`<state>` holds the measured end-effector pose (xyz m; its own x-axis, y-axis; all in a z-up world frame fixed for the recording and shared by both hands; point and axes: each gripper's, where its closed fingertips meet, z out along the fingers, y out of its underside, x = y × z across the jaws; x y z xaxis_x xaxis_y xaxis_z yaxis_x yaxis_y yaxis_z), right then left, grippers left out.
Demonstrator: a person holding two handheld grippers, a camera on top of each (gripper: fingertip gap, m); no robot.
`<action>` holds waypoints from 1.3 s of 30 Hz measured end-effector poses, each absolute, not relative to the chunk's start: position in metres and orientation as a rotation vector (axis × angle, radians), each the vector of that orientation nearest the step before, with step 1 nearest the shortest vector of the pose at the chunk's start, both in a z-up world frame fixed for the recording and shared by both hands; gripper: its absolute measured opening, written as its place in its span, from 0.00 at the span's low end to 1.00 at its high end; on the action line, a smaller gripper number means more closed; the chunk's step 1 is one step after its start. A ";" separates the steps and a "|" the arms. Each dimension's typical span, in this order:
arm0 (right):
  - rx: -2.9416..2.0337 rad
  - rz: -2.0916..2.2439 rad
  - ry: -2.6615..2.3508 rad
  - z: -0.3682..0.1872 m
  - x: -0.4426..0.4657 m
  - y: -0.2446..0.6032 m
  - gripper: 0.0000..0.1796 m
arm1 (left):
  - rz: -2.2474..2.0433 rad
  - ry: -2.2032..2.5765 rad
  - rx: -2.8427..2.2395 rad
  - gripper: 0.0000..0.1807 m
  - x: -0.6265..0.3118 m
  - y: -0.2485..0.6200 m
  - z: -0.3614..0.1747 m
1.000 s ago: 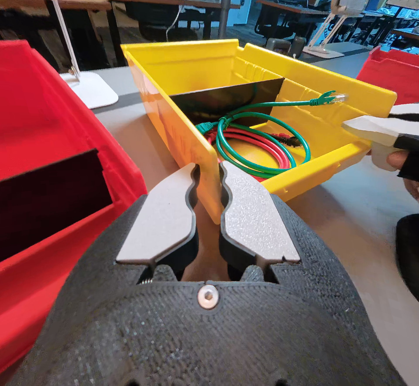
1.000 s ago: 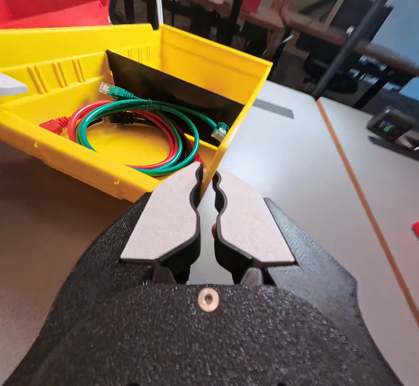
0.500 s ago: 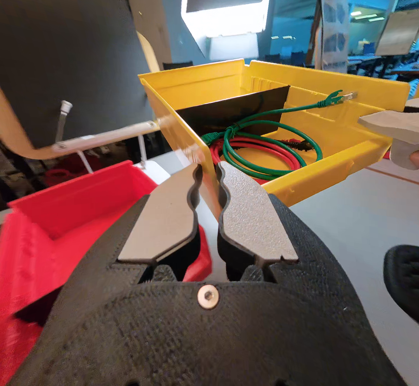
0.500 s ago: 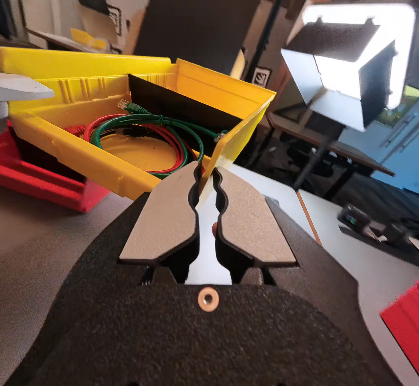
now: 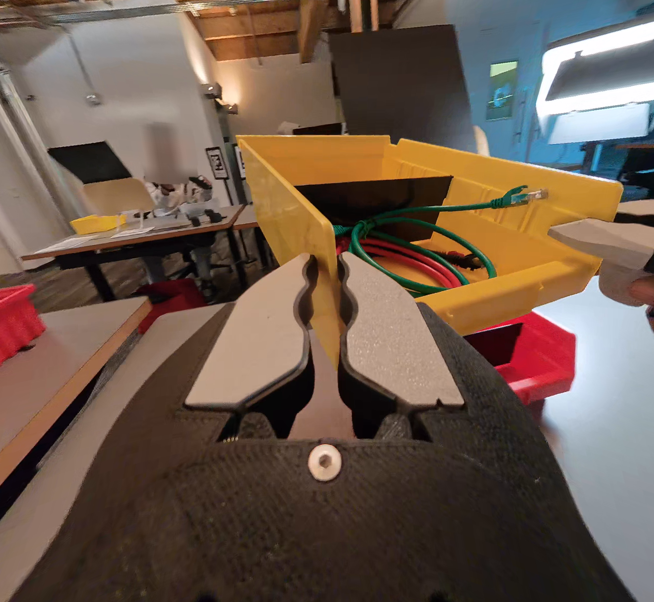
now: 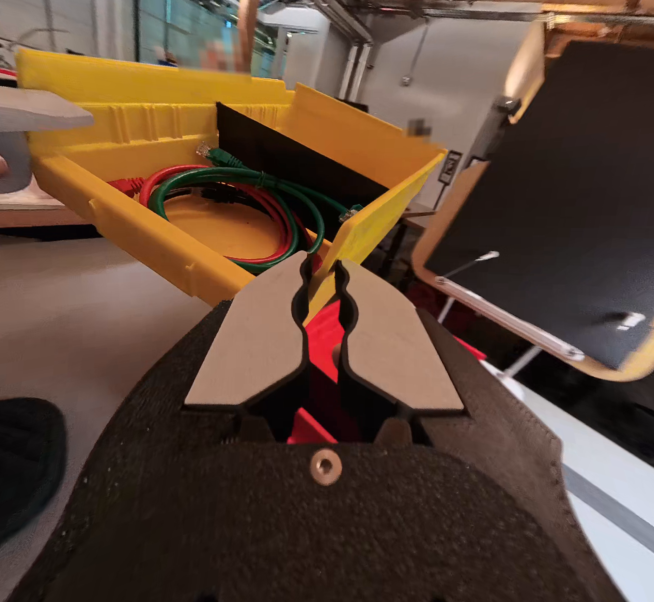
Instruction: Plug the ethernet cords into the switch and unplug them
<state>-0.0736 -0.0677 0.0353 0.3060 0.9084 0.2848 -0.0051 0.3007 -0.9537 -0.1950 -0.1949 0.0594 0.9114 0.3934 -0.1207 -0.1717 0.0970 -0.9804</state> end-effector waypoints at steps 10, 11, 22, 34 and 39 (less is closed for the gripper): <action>-1.179 0.881 -1.242 -0.072 -0.156 -0.122 0.07 | 0.443 -0.357 -1.567 0.05 -0.273 -0.255 -0.034; -1.182 0.870 -1.259 -0.082 -0.158 -0.124 0.08 | 0.428 -0.376 -1.579 0.05 -0.277 -0.256 -0.046; -1.303 0.768 -1.421 -0.144 -0.151 -0.101 0.13 | 0.246 -0.369 -1.813 0.08 -0.284 -0.218 -0.136; -1.125 0.419 -1.931 -0.144 -0.079 -0.046 0.29 | 0.234 0.027 -1.919 0.30 -0.238 -0.212 -0.097; -1.079 0.197 -2.192 -0.168 -0.059 -0.017 0.32 | 0.034 0.310 -2.158 0.32 -0.198 -0.187 -0.129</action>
